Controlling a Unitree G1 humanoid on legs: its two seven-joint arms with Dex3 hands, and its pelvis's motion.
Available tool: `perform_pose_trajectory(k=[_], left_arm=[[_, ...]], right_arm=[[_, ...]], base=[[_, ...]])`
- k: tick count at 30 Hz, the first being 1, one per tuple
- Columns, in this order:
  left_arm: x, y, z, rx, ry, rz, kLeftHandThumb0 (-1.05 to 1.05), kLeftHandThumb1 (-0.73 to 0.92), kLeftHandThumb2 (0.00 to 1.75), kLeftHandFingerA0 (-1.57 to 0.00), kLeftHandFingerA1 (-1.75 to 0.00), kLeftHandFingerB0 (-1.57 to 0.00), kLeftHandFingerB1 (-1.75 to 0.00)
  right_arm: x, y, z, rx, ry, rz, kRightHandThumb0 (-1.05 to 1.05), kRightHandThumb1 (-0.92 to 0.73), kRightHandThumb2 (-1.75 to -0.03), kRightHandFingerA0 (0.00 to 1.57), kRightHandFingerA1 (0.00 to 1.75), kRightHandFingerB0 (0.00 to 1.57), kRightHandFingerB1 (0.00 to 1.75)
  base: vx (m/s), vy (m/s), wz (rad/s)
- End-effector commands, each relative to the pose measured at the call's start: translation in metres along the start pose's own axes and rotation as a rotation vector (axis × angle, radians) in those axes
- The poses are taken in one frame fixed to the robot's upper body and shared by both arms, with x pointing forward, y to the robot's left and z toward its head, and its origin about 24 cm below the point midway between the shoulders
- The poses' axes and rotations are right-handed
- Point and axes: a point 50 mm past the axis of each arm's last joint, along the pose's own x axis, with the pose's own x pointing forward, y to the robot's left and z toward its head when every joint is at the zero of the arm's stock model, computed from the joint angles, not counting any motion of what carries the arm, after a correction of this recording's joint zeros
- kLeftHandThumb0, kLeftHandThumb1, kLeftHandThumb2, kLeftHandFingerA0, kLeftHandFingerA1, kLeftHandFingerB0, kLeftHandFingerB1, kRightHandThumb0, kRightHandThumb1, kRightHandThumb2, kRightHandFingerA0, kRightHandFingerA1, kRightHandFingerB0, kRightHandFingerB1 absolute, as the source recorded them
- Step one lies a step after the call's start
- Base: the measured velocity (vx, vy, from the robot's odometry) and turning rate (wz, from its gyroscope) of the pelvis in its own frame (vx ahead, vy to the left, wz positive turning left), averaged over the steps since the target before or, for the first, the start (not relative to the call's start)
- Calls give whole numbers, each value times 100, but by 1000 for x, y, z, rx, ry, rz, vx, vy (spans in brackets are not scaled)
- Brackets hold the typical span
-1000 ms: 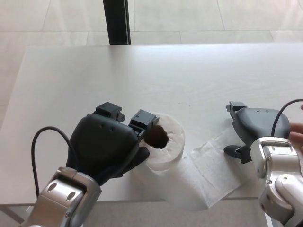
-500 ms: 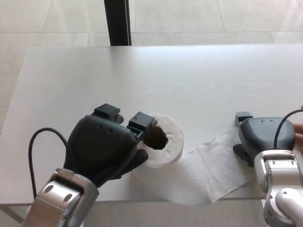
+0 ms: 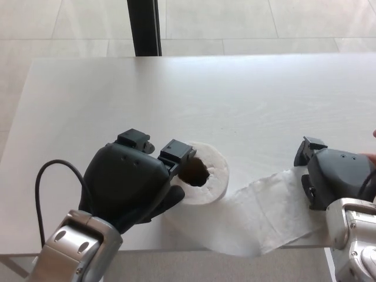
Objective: A toilet paper roll is kept in the middle of the desk infront of the robot. The robot places its left hand on the top of the toilet paper roll to hold it still and uses its right hand to tear off a piece of toilet paper from it and hands the paper to a person
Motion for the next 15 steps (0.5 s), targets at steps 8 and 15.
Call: perform_pose_trajectory(k=[8, 15], left_arm=[[-2, -11, -1, 12, -21, -80, -58, 79, 63, -41, -62, -40, -51], [-2, -11, -2, 19, -20, -77, -59, 80, 63, -42, -63, -41, -51]], right_arm=[[-15, -5, 8, 628, -161, -180, -22, -48, -128, 82, 175, 69, 168], [-13, -16, 18, 761, -152, -220, -18, -39, -137, 85, 171, 74, 161]], base=[[0, 0, 0], [0, 0, 0]])
